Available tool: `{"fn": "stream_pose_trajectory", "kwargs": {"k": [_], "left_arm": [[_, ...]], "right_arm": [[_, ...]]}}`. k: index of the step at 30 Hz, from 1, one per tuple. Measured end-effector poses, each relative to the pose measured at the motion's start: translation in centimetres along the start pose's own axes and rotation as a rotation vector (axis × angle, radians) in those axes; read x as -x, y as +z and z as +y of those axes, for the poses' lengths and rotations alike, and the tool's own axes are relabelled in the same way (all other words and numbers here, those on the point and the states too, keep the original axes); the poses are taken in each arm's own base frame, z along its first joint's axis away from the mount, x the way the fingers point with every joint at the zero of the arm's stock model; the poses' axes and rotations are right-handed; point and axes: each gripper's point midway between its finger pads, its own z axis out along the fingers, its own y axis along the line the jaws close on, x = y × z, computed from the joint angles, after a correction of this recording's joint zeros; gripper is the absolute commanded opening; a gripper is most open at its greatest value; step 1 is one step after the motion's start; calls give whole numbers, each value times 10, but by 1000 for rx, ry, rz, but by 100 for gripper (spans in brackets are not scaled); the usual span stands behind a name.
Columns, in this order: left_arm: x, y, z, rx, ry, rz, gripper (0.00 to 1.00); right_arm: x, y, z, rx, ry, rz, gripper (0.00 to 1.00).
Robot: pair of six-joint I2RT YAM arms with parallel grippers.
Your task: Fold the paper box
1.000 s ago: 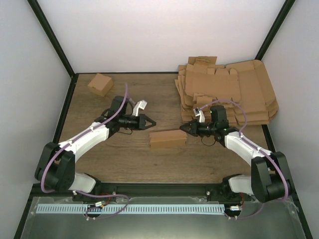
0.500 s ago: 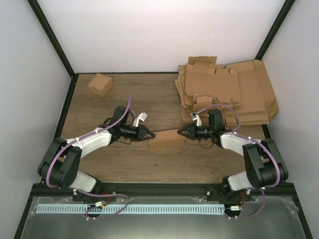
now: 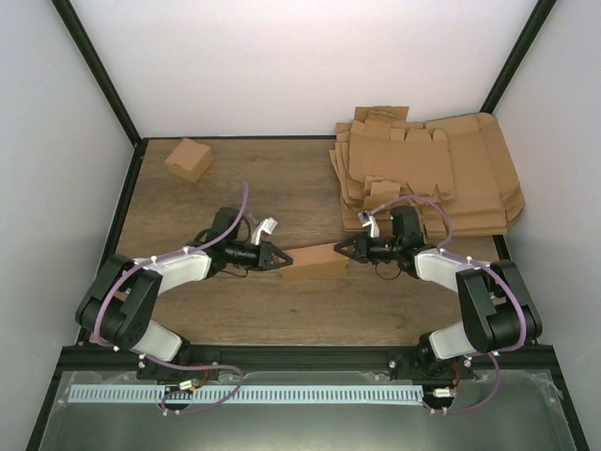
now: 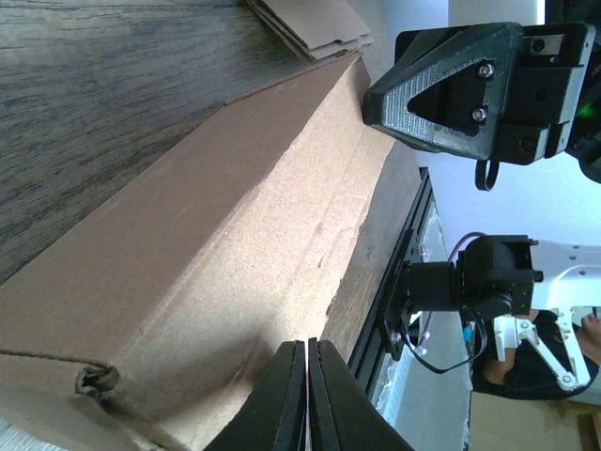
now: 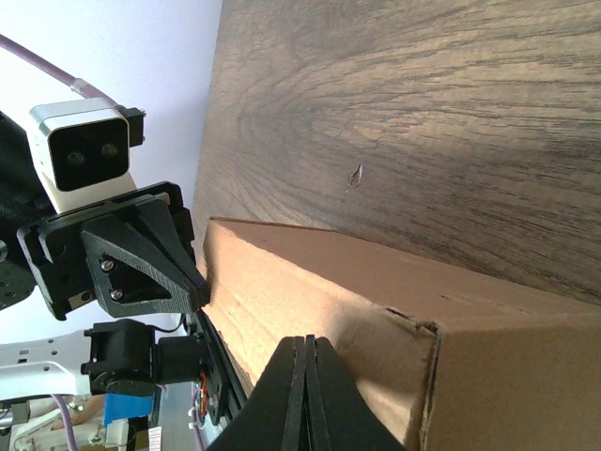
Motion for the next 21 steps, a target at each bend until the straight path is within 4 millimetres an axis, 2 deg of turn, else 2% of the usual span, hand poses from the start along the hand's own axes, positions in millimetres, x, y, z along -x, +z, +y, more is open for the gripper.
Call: {"fn": "stream_pose_trajectory", "kwargs": {"k": [10,12,18,21], "left_arm": [[4,0,-2,-42,-14,-11,5],[12,-4,-6,-13,-17,-30,7],[46,-20,-42,-15,62,-120,6],[42,-17,-33,-10,45,-119,4]], "right_arm": [[1,-3,3,-15,2,3,1],[4,-4,7,-18,6,6,1],[23,-10,33,12,-54,-21,1],[22,-7,29,15,-50,-15,1]]}}
